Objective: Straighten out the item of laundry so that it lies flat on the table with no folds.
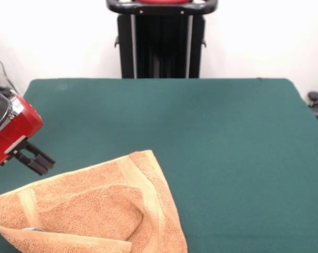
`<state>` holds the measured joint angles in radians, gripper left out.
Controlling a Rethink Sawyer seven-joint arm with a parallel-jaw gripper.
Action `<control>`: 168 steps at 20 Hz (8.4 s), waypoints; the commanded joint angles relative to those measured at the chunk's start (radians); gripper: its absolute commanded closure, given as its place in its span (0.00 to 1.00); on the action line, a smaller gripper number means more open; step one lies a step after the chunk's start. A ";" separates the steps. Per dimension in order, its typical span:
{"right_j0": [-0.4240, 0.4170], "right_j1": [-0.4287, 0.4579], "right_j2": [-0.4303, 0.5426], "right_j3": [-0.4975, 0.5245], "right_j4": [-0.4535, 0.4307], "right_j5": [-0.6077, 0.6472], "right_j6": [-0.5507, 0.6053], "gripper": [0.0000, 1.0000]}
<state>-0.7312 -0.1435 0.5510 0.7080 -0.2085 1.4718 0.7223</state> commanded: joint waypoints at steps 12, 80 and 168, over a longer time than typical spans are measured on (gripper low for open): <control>-0.022 0.012 -0.024 0.085 0.123 0.149 0.164 1.00; -0.081 -0.032 0.032 0.779 0.094 -0.679 0.051 1.00; 0.151 -0.005 -0.232 0.855 0.117 -0.599 0.180 1.00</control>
<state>-0.5986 -0.2494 0.3182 1.3157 -0.0663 0.9062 0.7223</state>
